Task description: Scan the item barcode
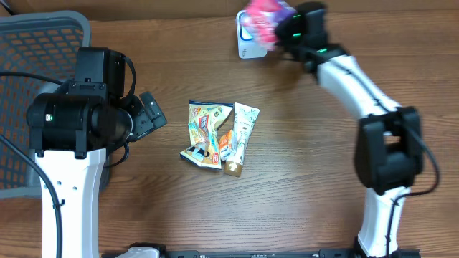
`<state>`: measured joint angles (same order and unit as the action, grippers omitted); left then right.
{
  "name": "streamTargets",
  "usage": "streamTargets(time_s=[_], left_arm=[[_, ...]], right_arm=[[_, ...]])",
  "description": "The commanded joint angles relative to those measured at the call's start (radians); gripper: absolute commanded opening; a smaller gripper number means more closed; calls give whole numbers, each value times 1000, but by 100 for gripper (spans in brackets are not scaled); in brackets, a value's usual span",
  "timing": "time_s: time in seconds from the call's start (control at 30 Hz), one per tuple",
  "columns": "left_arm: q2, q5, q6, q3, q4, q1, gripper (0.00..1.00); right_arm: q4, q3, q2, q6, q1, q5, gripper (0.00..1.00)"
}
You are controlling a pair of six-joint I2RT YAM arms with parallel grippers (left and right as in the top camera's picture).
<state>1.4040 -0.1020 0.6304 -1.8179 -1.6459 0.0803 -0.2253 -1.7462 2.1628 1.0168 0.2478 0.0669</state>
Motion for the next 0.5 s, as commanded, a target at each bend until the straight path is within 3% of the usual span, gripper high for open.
streamTargets(time_s=[0.0,0.23,0.47], left_arm=[[2,-13,20,4,1,-5,100],[2,-13,20,4,1,-5,99],[2,-13,21,4,1,-5,100]], right_arm=[[-109,-23,-167,-53,-182,-22,4],[-504,-20,-200,-53,-506,-29,4],[-713,-20,-157,-117,-792,-112,4]])
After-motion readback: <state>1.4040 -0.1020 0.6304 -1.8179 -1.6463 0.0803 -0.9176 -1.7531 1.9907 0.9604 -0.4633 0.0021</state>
